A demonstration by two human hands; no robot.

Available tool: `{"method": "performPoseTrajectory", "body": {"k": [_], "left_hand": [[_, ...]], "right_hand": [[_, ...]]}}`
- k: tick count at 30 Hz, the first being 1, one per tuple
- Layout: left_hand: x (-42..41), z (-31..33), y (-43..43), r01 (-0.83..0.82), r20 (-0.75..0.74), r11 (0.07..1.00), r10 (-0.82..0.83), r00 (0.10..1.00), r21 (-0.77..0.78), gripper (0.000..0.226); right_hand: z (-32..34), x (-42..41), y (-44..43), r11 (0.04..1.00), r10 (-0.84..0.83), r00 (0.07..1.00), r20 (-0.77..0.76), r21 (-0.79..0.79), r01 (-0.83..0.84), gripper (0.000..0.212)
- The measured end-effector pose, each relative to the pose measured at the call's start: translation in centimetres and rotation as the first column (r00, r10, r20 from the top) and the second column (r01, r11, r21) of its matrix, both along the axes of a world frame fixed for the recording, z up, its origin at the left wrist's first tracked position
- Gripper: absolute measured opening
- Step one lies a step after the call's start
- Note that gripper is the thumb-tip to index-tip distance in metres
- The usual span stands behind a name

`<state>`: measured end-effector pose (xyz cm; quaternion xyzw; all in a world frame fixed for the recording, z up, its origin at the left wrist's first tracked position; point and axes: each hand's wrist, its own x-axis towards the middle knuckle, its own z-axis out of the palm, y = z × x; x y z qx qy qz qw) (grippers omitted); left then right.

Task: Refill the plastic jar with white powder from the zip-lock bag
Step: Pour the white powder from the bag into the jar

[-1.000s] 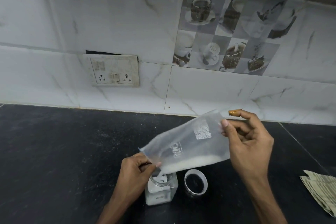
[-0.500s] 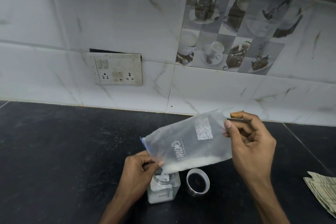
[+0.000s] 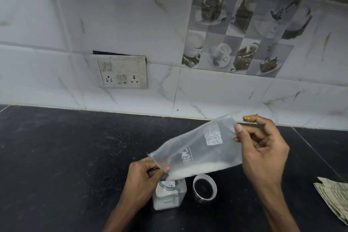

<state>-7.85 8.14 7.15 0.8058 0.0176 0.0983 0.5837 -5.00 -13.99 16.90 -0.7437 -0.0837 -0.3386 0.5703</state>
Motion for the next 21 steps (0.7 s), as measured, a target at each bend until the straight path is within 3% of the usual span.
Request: {"method": "performPoseTrajectory", "body": {"k": [9, 21], "left_hand": [[-0.19, -0.08, 0.05, -0.010, -0.008, 1.000, 0.010, 1.000, -0.009, 0.014], [-0.48, 0.07, -0.12, -0.005, 0.030, 1.000, 0.006, 1.000, -0.020, 0.013]], "right_hand": [[0.20, -0.59, 0.32, 0.999, 0.018, 1.000, 0.018, -0.046, -0.017, 0.022], [0.50, -0.56, -0.45, 1.000, -0.001, 1.000, 0.027, 0.009, 0.000, 0.022]]}}
